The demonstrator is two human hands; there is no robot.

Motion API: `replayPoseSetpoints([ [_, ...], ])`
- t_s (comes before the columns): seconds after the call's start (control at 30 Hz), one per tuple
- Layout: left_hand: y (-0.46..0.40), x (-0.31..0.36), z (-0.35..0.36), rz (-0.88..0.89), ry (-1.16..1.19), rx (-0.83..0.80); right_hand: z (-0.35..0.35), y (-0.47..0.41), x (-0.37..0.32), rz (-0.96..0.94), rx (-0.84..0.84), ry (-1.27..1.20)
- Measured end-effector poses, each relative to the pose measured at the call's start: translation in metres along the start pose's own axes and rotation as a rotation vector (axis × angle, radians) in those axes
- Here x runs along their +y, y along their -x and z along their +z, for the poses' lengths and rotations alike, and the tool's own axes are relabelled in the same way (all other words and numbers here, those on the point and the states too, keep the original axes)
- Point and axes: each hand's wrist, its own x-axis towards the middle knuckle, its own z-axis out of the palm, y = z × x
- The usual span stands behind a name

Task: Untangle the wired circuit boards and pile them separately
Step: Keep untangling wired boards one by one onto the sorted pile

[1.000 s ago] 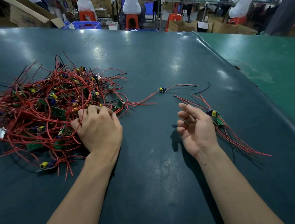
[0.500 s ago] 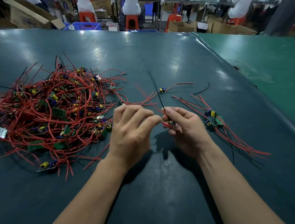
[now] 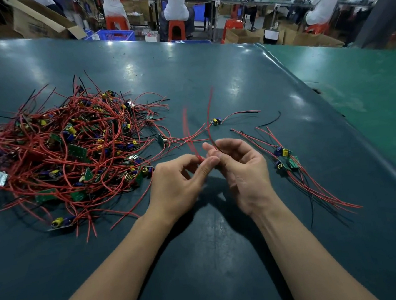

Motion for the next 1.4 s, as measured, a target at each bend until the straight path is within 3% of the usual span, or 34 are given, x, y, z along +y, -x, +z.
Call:
replayPoseSetpoints([
  [0.07,-0.003,0.003,0.0,-0.125,0.31,-0.069,0.002,-0.001,0.002,-0.009,-0.001,0.024],
  [0.13,-0.005,0.002,0.0,-0.183,0.468,-0.082,0.003,-0.001,0.003,0.008,-0.017,-0.022],
  [0.27,-0.007,0.0,0.002,-0.195,0.462,0.005,0.001,0.001,0.001,-0.01,-0.019,-0.03],
  [0.4,-0.009,0.001,-0.001,-0.202,0.515,0.15,-0.002,-0.002,-0.001,-0.012,0.094,0.017],
  [0.53,-0.01,0.005,-0.001,-0.301,0.655,0.071,-0.004,-0.003,0.0,0.006,0.082,0.03],
  [0.63,-0.01,0.005,0.0,-0.272,0.596,-0.003,-0.004,-0.003,-0.002,0.012,0.064,-0.006],
  [0.73,-0.009,0.003,0.0,-0.225,0.562,0.03,-0.002,-0.004,0.001,0.086,0.149,-0.045],
  [0.97,-0.007,0.002,0.002,-0.169,0.456,0.001,-0.003,-0.001,0.007,-0.008,0.165,0.294],
  [1.2,-0.007,0.004,-0.002,-0.224,0.495,0.044,-0.009,-0.001,0.002,-0.001,0.019,0.435],
  [1.4,-0.009,0.004,-0.002,-0.281,0.548,0.04,-0.013,-0.004,0.002,-0.089,0.112,0.553],
])
